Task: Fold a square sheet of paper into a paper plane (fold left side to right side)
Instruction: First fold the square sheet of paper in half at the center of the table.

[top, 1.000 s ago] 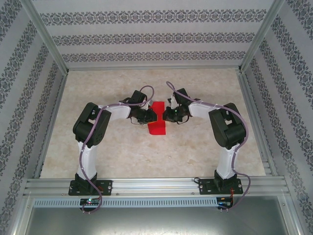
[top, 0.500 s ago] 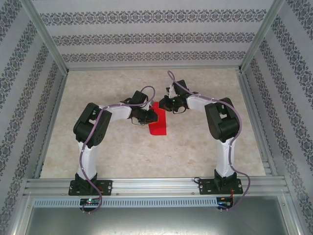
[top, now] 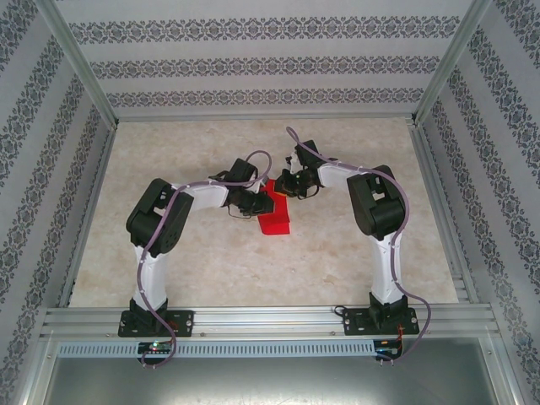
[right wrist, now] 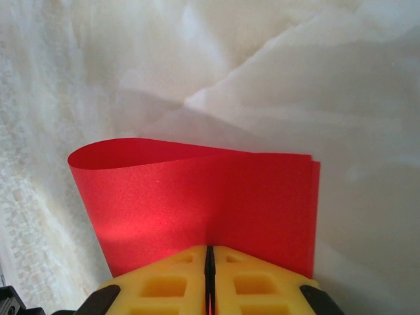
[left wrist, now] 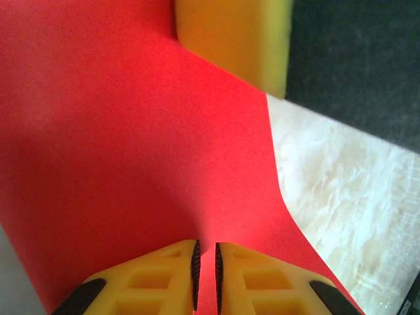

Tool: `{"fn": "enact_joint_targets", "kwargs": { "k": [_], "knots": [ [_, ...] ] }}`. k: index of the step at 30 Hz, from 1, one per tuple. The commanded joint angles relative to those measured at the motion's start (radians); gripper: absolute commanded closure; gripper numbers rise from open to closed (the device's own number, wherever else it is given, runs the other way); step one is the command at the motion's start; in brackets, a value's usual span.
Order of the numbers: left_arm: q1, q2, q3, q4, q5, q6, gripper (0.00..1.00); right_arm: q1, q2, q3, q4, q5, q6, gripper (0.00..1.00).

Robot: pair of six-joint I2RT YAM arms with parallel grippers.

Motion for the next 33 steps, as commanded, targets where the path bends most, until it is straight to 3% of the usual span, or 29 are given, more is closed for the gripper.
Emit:
{"fn": "enact_joint_targets", "kwargs": {
  "k": [1, 20, 26, 33],
  "knots": [
    [-0.036, -0.040, -0.051, -0.071, -0.005, 0.061, 0.81, 0.007, 0.026, 0.003, -0.077, 0.073, -0.026, 0.90],
    [-0.115, -0.201, -0.274, 0.001, -0.004, -0.003, 0.82, 0.005, 0.022, 0.013, -0.104, 0.082, -0.044, 0.90],
    [-0.127, -0.261, -0.343, 0.099, 0.061, -0.064, 0.82, 0.005, 0.020, 0.010, -0.102, 0.074, -0.049, 0.90],
    [-0.090, -0.333, -0.276, 0.066, 0.078, -0.057, 0.81, 0.007, 0.009, 0.006, -0.094, 0.063, -0.055, 0.90]
  ]
}}
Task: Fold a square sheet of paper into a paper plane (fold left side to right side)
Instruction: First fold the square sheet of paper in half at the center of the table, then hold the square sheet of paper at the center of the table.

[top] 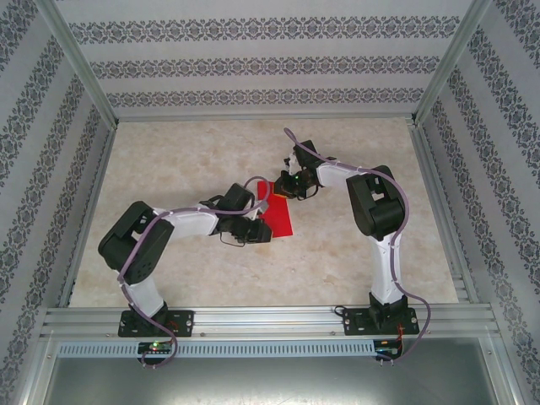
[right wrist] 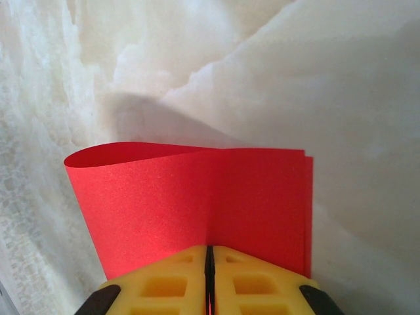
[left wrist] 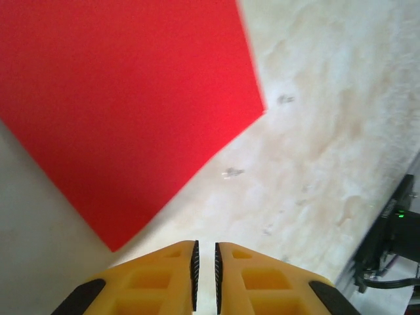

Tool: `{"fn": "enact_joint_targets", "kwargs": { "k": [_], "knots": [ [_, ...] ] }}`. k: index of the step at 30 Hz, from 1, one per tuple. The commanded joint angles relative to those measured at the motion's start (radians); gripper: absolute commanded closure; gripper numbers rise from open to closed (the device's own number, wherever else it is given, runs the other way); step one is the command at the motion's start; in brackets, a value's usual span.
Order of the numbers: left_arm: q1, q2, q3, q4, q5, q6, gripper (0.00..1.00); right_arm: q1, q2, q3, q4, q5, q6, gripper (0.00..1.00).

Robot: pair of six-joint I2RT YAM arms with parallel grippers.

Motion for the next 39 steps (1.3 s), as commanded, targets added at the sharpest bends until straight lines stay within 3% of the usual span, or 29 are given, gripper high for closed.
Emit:
{"fn": "enact_joint_targets", "kwargs": {
  "k": [1, 10, 19, 29, 31, 35, 39],
  "knots": [
    [0.028, -0.031, 0.072, 0.008, 0.031, -0.007, 0.81, 0.000, 0.008, -0.006, -0.050, 0.060, -0.028, 0.90],
    [0.093, 0.183, 0.273, -0.046, 0.004, 0.041, 0.82, 0.002, 0.000, -0.005, -0.051, 0.053, -0.036, 0.90],
    [0.093, 0.305, 0.318, -0.043, -0.011, 0.038, 0.82, 0.006, -0.055, -0.011, 0.005, 0.018, -0.034, 0.88],
    [0.091, 0.314, 0.287, -0.048, -0.042, 0.022, 0.83, -0.011, -0.322, -0.167, -0.038, 0.060, -0.082, 0.72],
    [0.091, 0.311, 0.285, -0.045, -0.043, 0.018, 0.83, -0.004, -0.375, -0.243, -0.045, 0.049, -0.082, 0.74],
    [0.090, 0.307, 0.289, -0.044, -0.044, 0.017, 0.83, 0.036, -0.413, -0.376, -0.023, 0.005, -0.059, 0.88],
    [0.090, 0.308, 0.299, -0.053, -0.045, 0.020, 0.83, 0.085, -0.365, -0.421, 0.012, -0.008, -0.031, 0.91]
  ]
}}
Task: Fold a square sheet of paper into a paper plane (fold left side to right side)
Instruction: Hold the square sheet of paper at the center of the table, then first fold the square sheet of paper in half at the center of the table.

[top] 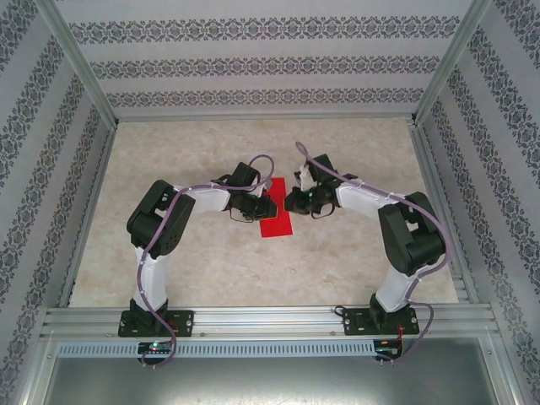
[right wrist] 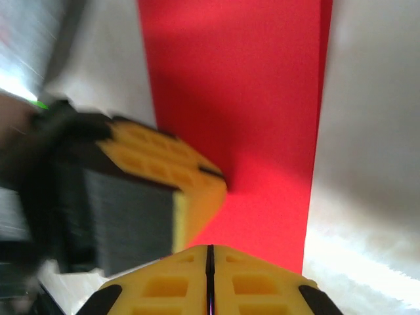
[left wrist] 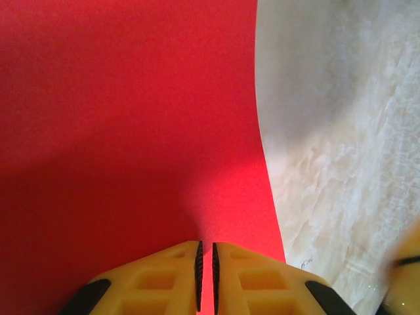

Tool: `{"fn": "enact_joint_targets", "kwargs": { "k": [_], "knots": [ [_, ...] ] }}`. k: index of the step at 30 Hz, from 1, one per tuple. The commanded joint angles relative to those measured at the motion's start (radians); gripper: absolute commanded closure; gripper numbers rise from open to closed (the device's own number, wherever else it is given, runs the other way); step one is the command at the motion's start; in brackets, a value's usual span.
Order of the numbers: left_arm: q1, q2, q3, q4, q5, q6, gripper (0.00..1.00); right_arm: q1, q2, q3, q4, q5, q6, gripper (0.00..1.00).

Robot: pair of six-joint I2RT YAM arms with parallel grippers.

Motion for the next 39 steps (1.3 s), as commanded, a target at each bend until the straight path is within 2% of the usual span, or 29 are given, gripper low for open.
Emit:
{"fn": "enact_joint_targets", "kwargs": {
  "k": [1, 14, 26, 39],
  "knots": [
    [-0.001, 0.016, 0.001, -0.037, -0.037, 0.007, 0.83, 0.036, 0.050, -0.029, 0.023, -0.017, 0.024, 0.92],
    [0.001, 0.019, 0.080, -0.062, -0.048, -0.011, 0.80, 0.033, 0.144, -0.016, -0.115, 0.092, -0.046, 0.91],
    [0.014, 0.062, 0.098, -0.092, -0.186, 0.001, 0.81, 0.030, 0.158, -0.004, -0.140, 0.113, -0.064, 0.92],
    [0.103, 0.079, 0.100, -0.016, -0.208, -0.022, 0.81, 0.027, 0.165, -0.012, -0.189, 0.133, -0.093, 0.92]
  ]
}}
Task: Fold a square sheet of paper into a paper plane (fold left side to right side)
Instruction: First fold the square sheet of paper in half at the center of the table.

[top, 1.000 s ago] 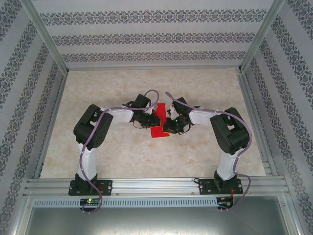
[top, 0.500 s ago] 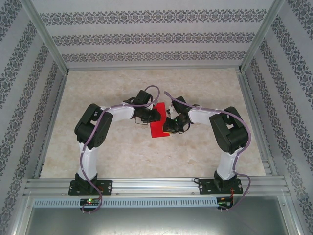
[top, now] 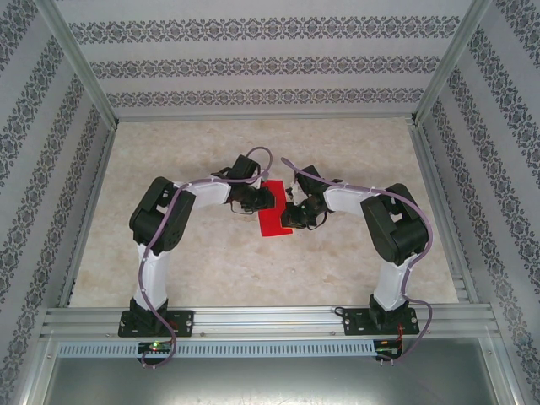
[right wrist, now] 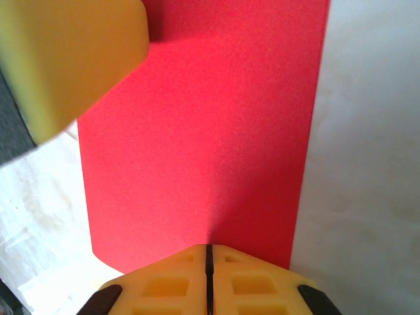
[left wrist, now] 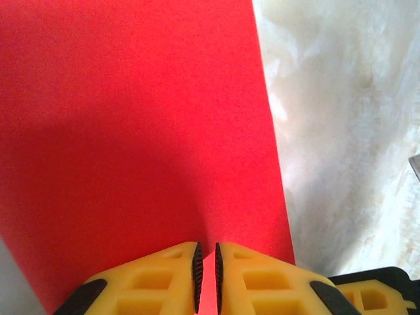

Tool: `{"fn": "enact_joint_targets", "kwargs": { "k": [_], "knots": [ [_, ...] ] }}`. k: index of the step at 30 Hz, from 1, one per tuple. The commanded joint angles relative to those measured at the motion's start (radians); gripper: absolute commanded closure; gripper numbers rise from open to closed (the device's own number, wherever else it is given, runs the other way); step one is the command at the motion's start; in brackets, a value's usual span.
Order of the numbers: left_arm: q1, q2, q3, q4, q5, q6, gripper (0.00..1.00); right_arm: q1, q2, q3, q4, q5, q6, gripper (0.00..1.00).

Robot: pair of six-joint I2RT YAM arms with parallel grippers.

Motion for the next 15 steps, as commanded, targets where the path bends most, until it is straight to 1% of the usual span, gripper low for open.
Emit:
{"fn": "enact_joint_targets", "kwargs": {
  "k": [1, 9, 15],
  "knots": [
    [0.076, 0.038, 0.007, 0.031, -0.098, -0.001, 0.81, -0.011, 0.053, -0.032, -0.116, 0.103, -0.025, 0.92],
    [0.129, 0.050, 0.016, 0.097, -0.080, 0.000, 0.80, -0.013, 0.057, -0.034, -0.118, 0.090, -0.030, 0.92],
    [0.149, 0.112, 0.107, 0.083, -0.070, -0.002, 0.80, -0.010, 0.056, -0.037, -0.117, 0.077, -0.033, 0.92]
  ]
}}
